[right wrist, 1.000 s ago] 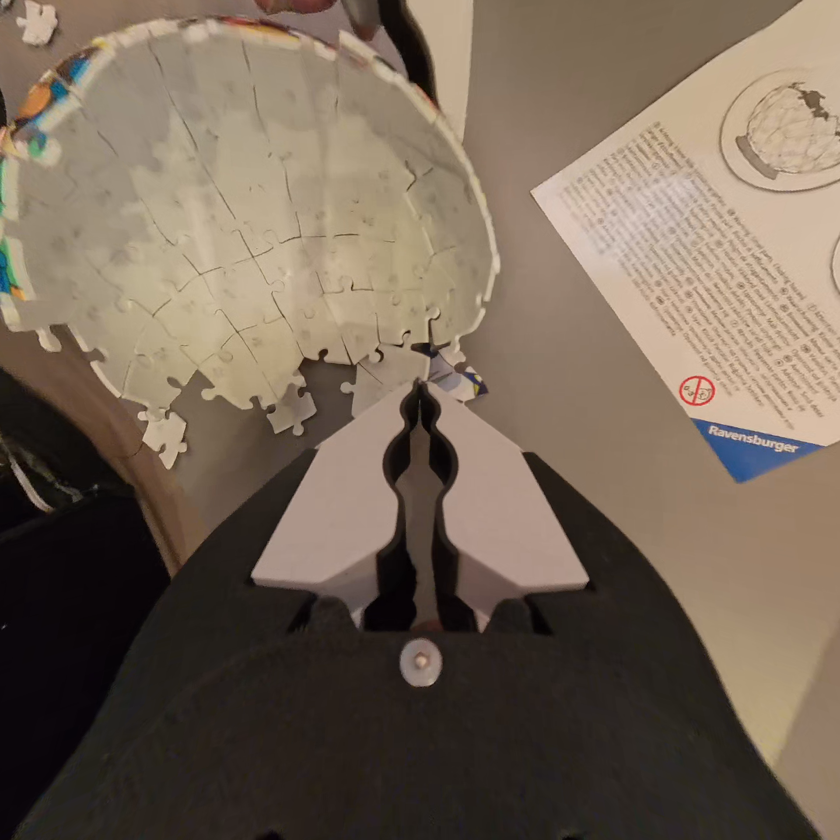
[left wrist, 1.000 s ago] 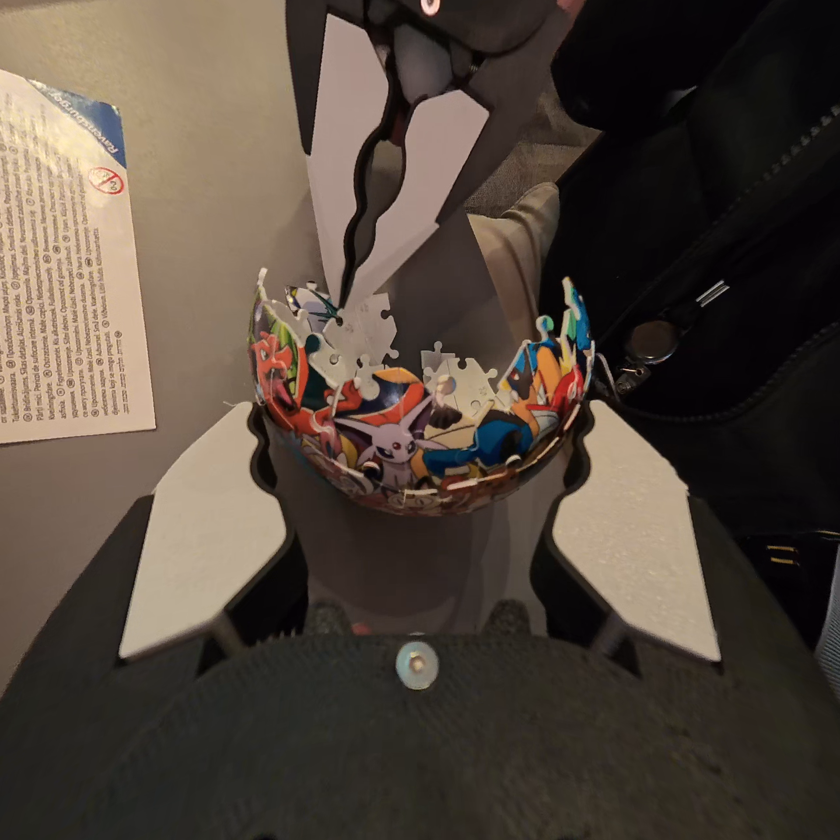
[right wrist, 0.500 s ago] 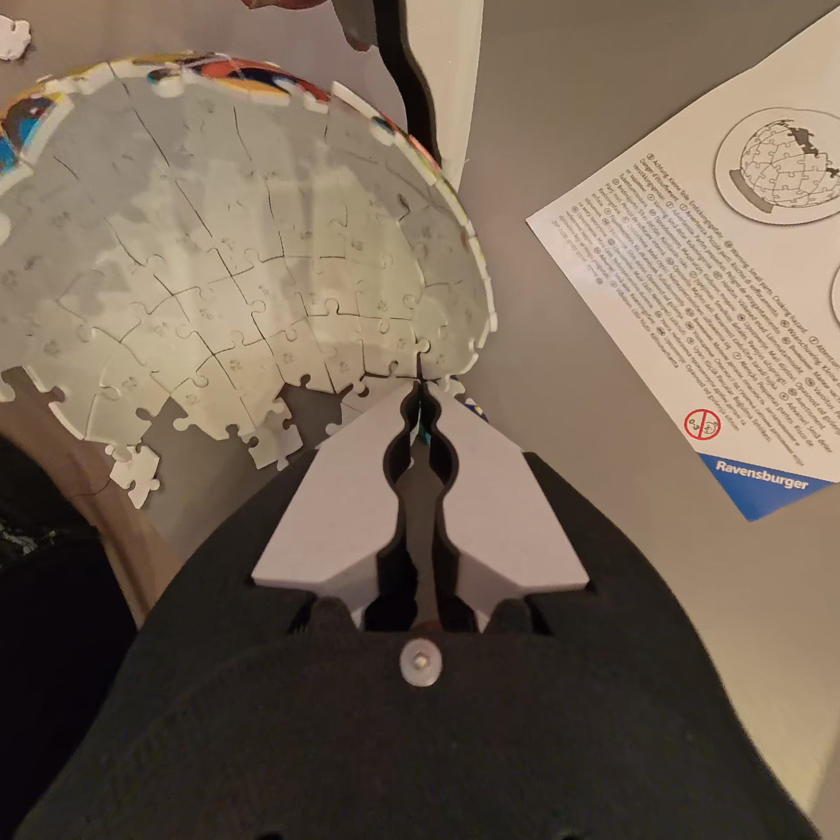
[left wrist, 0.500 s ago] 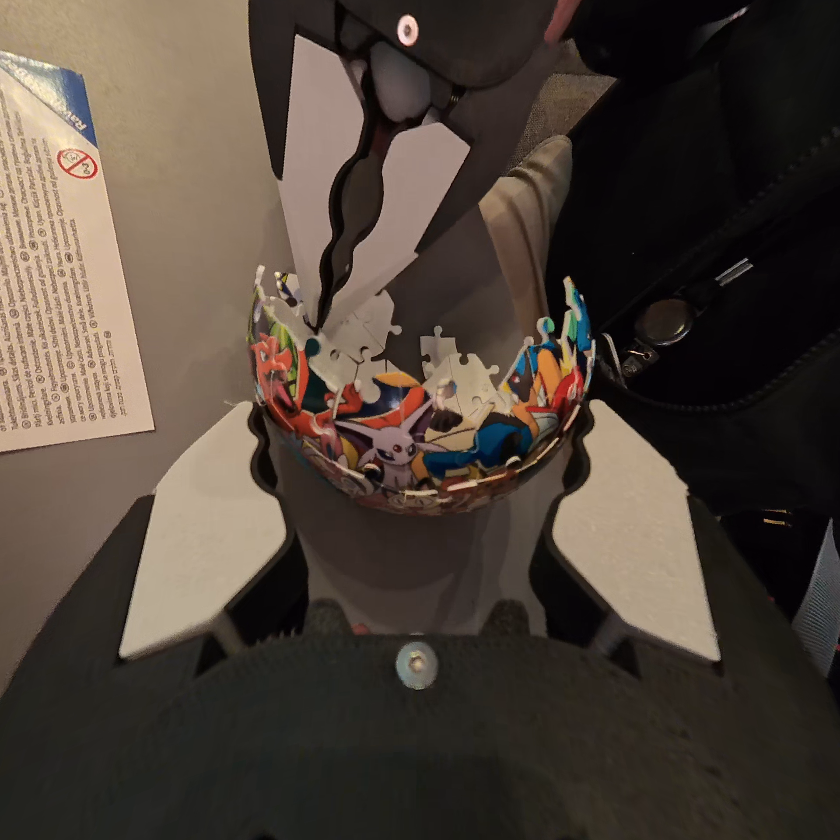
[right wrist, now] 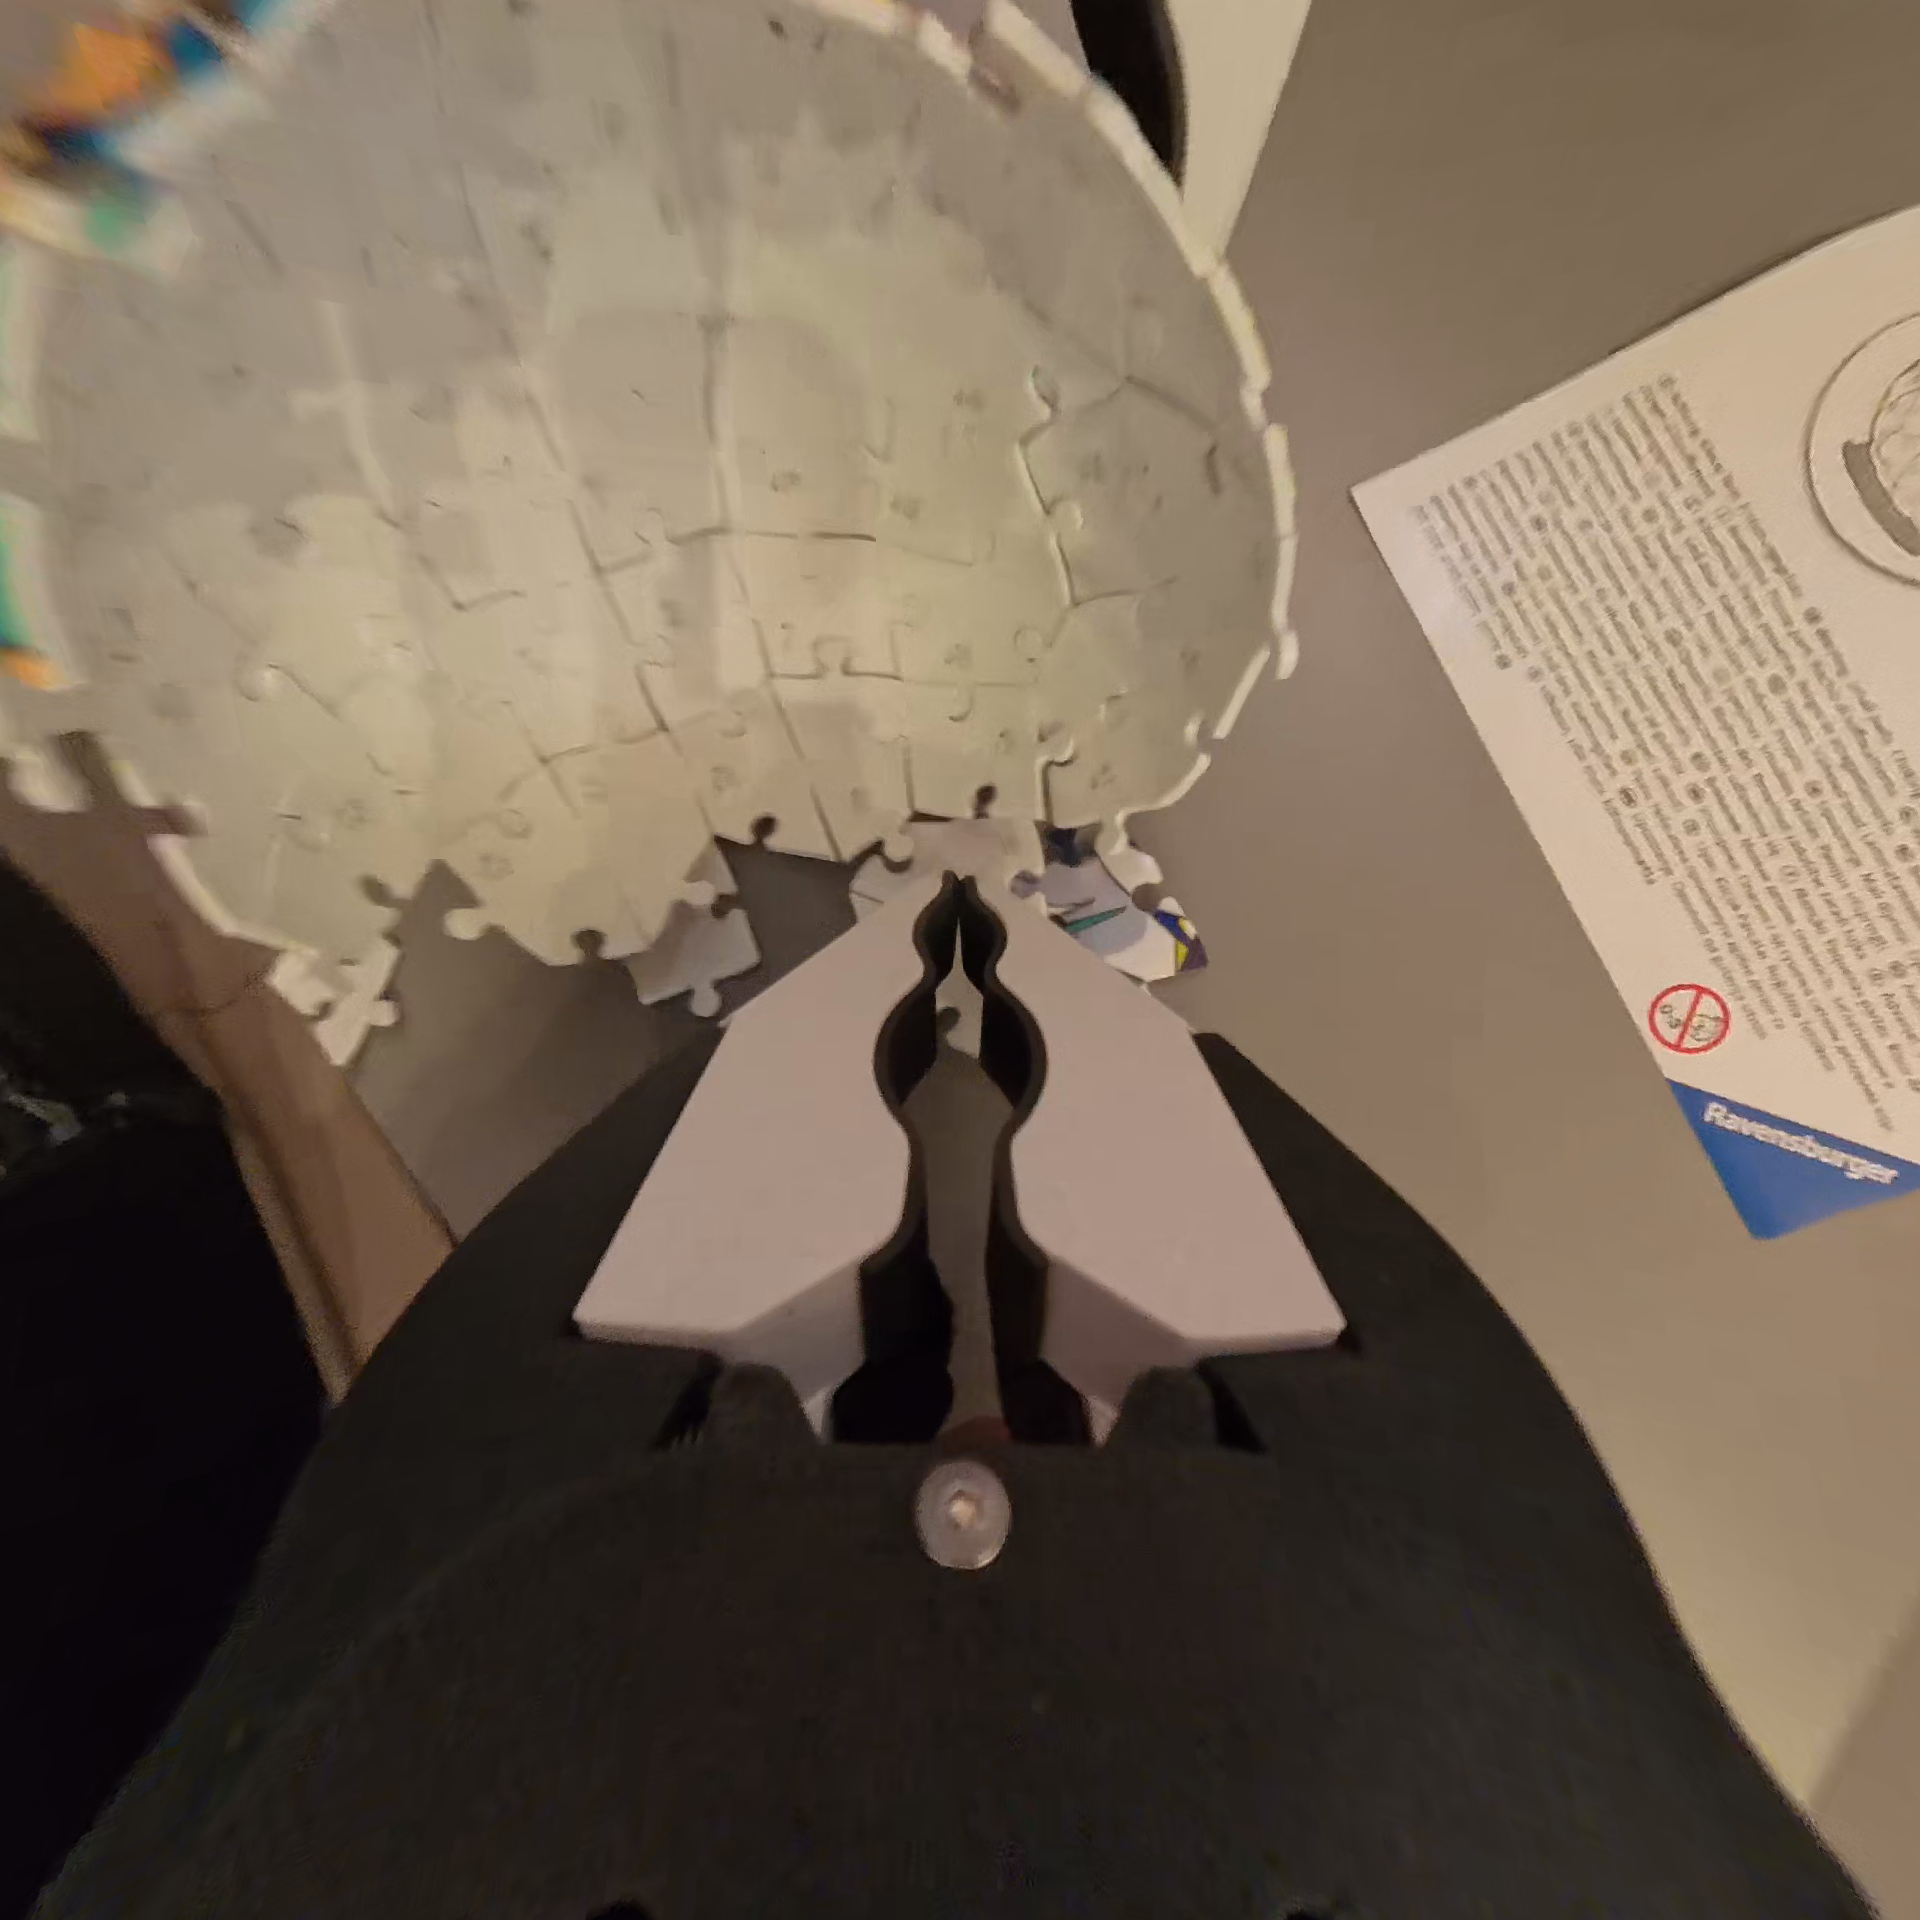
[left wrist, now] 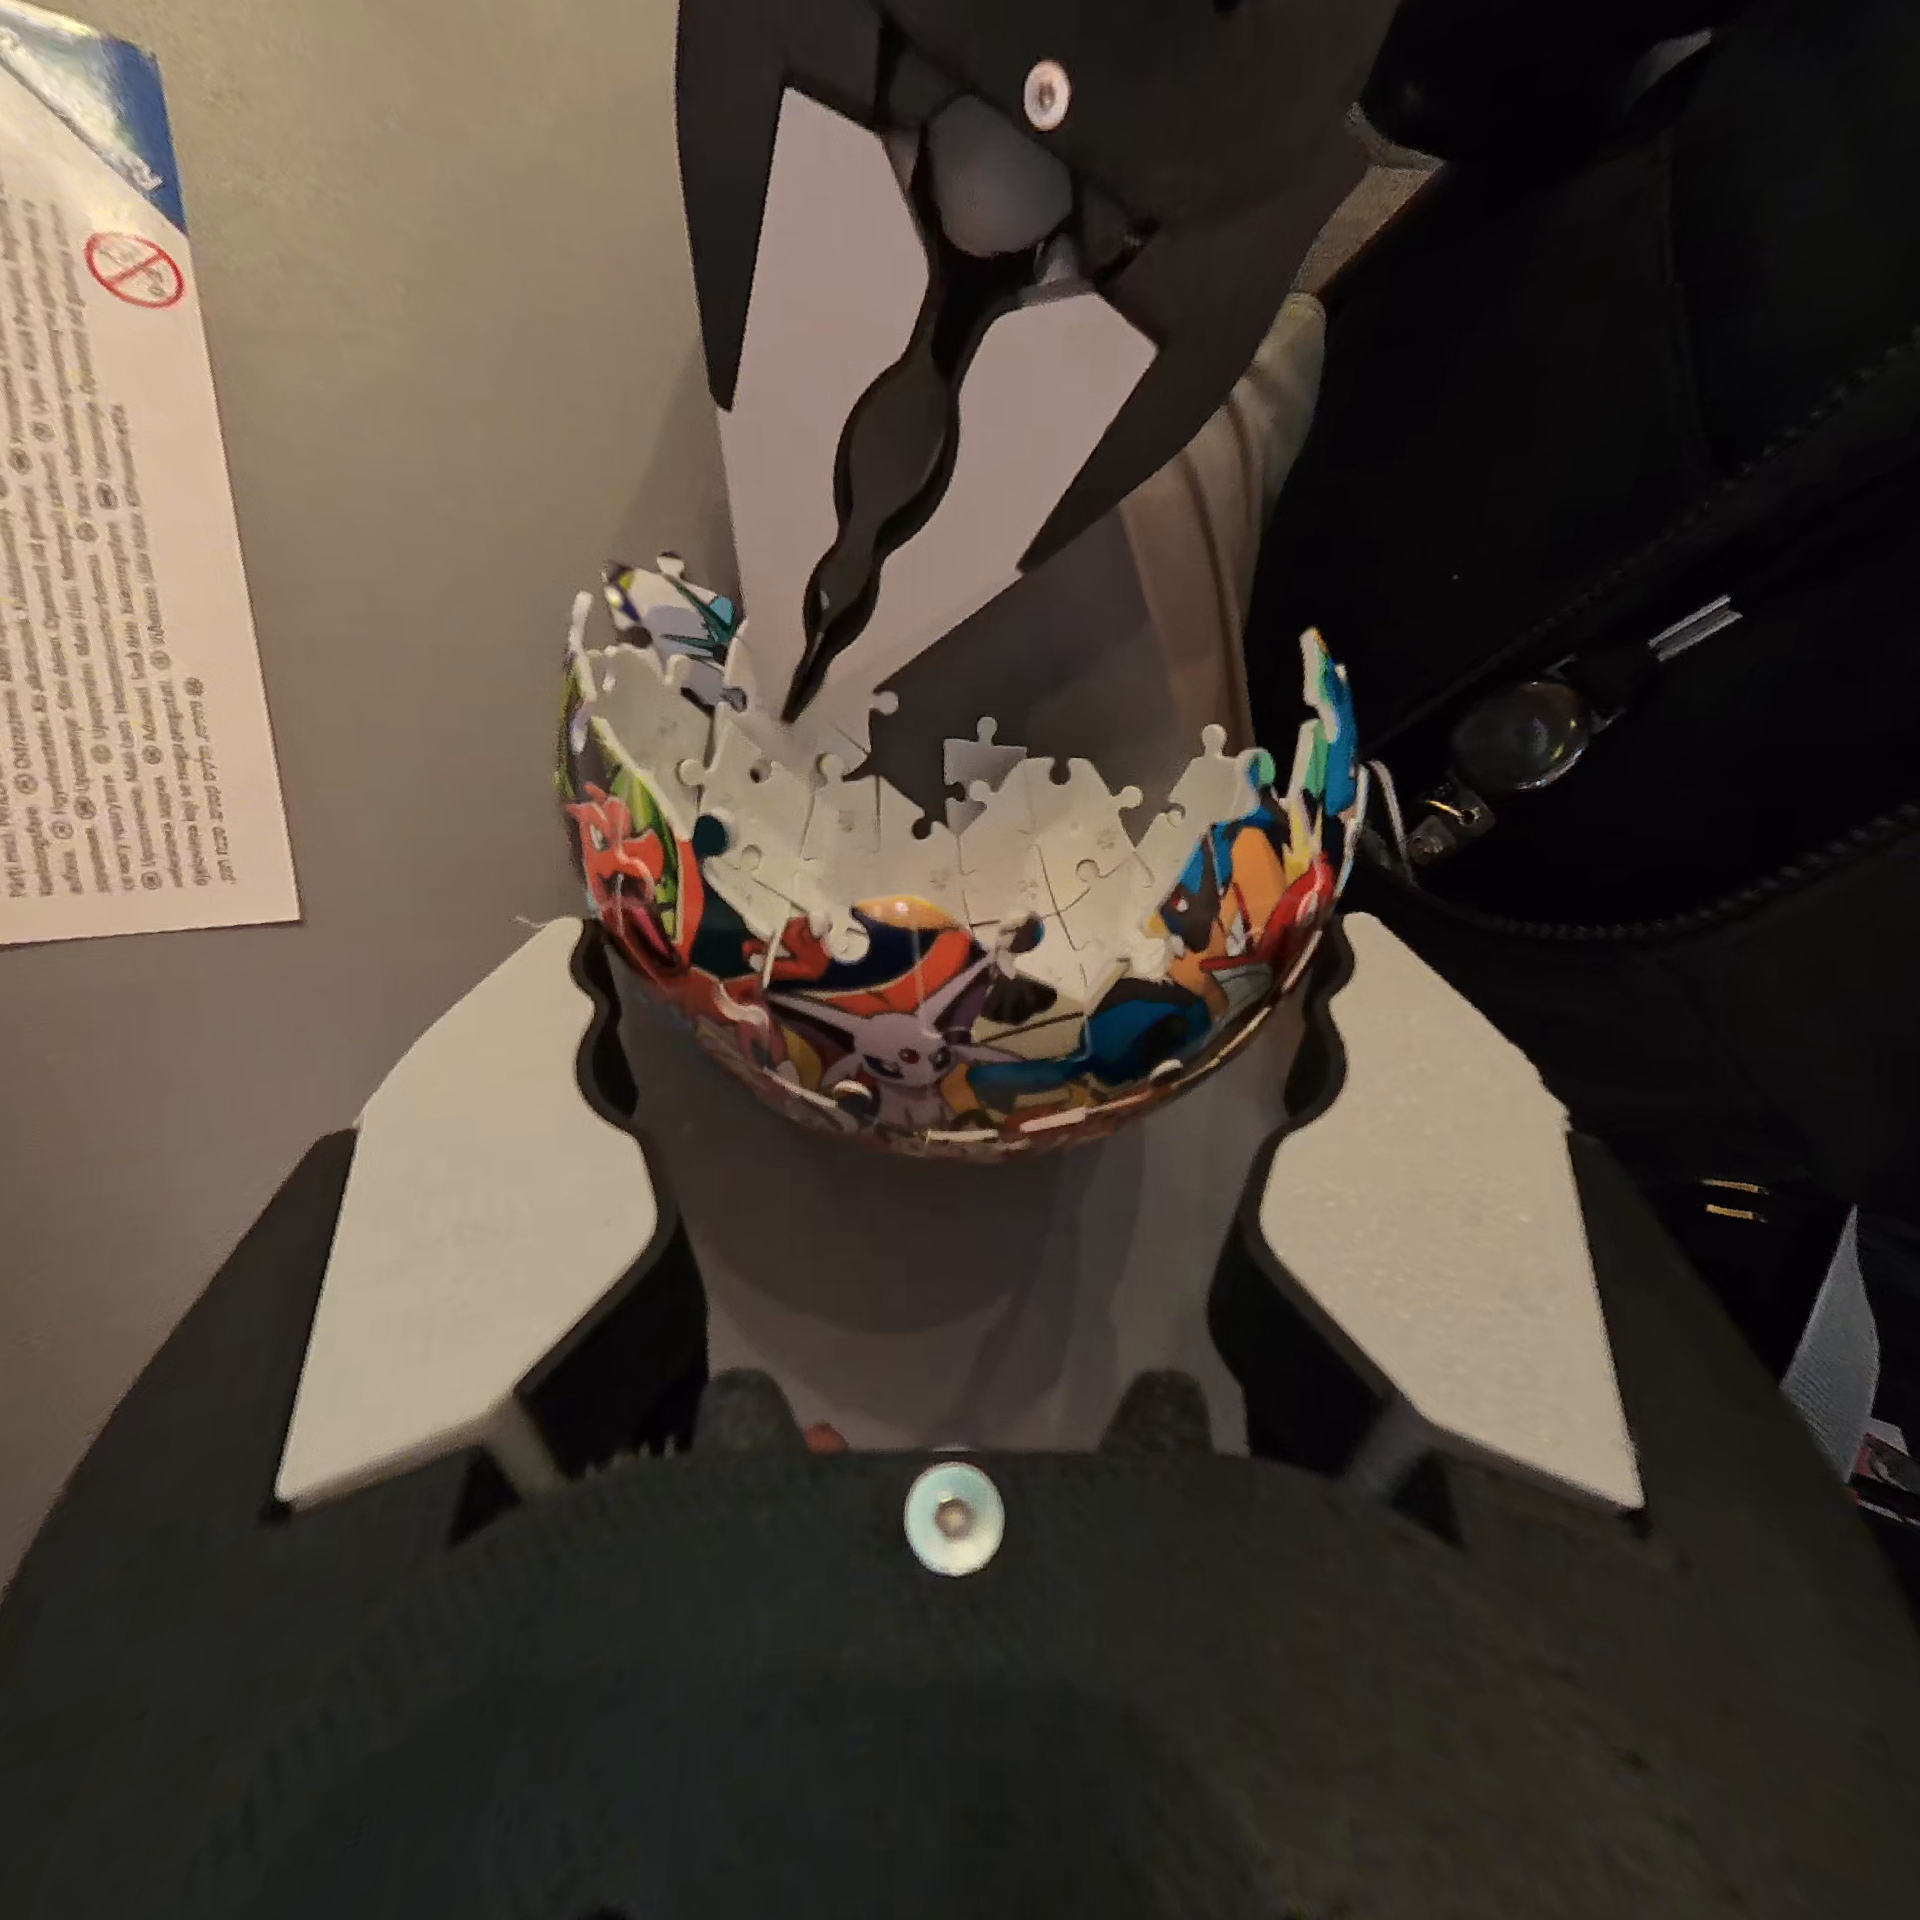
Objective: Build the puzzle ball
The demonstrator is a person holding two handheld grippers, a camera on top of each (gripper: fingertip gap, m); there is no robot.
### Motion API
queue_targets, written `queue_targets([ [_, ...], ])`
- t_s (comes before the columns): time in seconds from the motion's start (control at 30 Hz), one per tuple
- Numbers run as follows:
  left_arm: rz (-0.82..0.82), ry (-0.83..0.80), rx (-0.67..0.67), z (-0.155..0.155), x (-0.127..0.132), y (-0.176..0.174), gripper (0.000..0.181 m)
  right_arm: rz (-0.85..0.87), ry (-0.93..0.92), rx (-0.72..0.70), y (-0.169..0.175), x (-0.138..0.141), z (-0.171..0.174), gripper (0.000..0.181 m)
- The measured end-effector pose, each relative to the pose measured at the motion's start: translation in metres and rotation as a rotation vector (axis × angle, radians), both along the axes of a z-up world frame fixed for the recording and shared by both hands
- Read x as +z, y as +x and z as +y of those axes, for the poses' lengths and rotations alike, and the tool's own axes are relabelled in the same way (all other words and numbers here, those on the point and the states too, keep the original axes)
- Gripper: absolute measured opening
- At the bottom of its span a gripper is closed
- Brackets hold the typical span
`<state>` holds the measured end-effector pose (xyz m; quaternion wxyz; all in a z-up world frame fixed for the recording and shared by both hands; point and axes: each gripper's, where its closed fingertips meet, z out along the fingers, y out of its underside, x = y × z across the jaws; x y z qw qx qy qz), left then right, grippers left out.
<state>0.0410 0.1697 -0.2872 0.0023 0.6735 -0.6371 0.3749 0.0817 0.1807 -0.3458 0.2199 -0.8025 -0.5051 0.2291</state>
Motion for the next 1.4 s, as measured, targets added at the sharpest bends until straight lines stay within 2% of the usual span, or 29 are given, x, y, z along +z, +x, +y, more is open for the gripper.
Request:
queue_targets([
  [0.3, 0.036, 0.001, 0.034, -0.001, -0.001, -0.004, 0.123, -0.019, 0.039, 0.000, 0.000, 0.000, 0.004, 0.000],
  [0.47, 0.051, 0.004, 0.062, -0.002, -0.001, -0.008, 0.123, 0.070, 0.107, -0.015, -0.009, 0.020, 0.016, 0.000],
  [0.83, 0.077, -0.009, 0.051, -0.004, -0.001, -0.004, 0.122, 0.072, 0.038, -0.010, -0.014, 0.004, 0.019, 0.000],
  [1.4, 0.119, -0.035, 0.068, -0.002, -0.002, -0.002, 0.122, 0.077, 0.037, -0.002, -0.015, 0.000, 0.020, 0.000],
])
